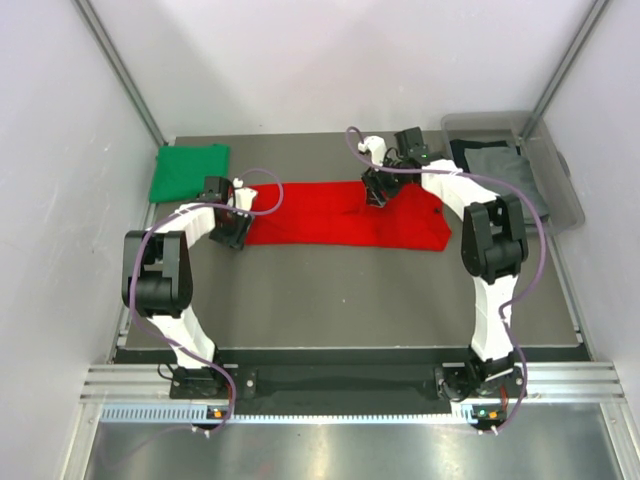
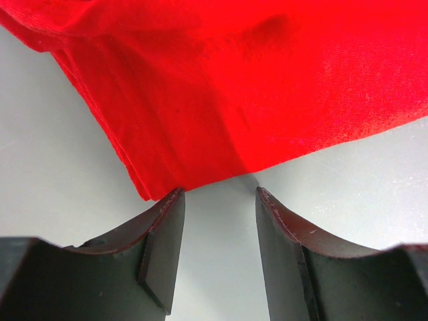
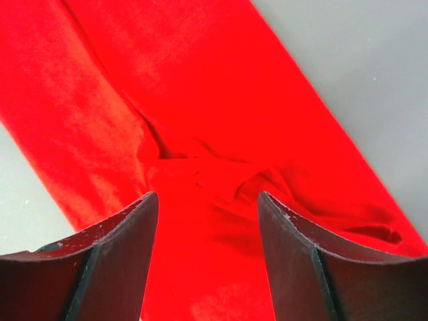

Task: Fold and stack the t-shirts
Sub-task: Fold the tshirt

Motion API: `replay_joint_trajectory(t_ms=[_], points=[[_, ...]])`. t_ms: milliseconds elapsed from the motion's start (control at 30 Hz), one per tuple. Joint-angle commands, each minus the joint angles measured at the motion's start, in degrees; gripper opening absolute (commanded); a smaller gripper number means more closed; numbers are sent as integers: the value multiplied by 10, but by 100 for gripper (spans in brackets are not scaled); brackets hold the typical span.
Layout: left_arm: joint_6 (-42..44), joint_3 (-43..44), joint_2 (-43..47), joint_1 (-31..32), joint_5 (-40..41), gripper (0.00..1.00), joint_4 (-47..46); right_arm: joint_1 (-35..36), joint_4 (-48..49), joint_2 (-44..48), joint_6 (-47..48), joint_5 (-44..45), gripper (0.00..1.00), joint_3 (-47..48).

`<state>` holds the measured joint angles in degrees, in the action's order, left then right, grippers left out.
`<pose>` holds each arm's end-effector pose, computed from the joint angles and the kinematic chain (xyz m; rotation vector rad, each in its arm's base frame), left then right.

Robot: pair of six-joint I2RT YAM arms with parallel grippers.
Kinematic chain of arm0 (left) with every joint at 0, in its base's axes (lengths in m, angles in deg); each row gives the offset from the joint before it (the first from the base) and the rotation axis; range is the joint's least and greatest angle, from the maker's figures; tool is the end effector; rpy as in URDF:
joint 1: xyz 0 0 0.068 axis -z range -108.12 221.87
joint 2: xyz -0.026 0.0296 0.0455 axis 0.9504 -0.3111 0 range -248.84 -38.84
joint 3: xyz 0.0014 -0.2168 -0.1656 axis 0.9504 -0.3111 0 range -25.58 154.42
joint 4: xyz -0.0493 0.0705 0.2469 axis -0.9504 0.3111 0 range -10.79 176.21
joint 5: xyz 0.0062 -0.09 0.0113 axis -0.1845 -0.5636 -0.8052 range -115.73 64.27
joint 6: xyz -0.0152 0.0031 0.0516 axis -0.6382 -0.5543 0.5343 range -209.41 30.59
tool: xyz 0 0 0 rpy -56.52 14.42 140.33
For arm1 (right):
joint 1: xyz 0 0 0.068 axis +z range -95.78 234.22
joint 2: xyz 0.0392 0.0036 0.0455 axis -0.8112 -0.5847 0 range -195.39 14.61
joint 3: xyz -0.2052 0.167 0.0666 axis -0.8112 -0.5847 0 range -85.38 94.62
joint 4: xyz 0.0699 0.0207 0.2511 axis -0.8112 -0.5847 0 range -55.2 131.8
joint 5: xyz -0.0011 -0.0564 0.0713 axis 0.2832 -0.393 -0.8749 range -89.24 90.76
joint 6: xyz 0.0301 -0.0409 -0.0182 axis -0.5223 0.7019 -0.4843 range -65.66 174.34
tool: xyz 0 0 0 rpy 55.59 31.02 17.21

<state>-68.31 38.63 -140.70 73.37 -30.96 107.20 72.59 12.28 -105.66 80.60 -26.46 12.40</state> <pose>0.3498 -0.0124 0.1700 0.5564 2.6498 -0.0224 0.4385 0.1629 0.2199 -1.0977 2.1465 0.5234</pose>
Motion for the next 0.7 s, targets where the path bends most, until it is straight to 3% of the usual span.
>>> replay_joint_trajectory(t_ms=[0,167,300,400,433,467,533,667], points=[[5,-7,19,-3,-11,52,-13,7,-8,-29,-9,-14,61,45],[6,-12,25,-3,-10,52,-17,7,-9,-47,-13,-13,59,65],[7,-13,25,-3,-8,51,-17,8,-20,-70,-16,-5,50,97],[5,-14,26,-3,-8,51,-18,9,-20,-73,-16,-7,33,102],[6,-15,26,-3,-7,51,-20,8,-22,-73,-15,-10,20,102],[6,-15,25,-3,-7,51,-19,9,-22,-72,-13,-12,15,102],[6,-15,25,-3,-7,51,-20,9,-21,-73,-6,-13,8,104],[6,-16,27,-3,-5,51,-18,18,-15,-85,1,-10,6,123]])
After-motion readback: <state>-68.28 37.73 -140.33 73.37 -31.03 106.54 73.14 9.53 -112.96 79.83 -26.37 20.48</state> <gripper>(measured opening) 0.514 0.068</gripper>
